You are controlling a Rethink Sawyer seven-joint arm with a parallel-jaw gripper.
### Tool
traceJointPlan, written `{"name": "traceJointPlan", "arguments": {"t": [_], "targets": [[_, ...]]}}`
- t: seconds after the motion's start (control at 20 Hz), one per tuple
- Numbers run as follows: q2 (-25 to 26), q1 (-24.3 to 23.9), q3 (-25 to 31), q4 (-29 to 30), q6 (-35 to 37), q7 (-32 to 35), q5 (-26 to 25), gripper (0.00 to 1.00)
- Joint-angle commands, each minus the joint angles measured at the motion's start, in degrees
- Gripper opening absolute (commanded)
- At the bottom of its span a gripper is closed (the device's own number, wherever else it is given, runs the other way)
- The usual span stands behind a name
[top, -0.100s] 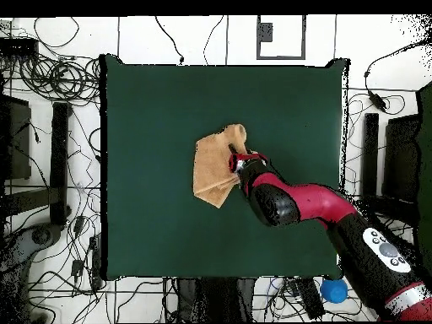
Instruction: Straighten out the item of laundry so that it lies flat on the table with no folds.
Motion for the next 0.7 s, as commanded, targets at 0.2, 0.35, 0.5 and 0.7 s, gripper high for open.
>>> {"name": "traceJointPlan", "arguments": {"t": [0.2, 0.35, 0.5, 0.7], "targets": [[-1.7, 5.7, -6.3, 3.3, -2.8, 11.1, 5.9, 0.0], [-2.4, 6.6, -7.3, 3.4, -3.2, 11.0, 7.0, 0.0], [-2.7, 7.0, -7.8, 3.4, -3.3, 10.7, 7.8, 0.0], [-3.2, 7.7, -8.7, 3.5, -3.8, 10.9, 8.8, 0.0]]}}
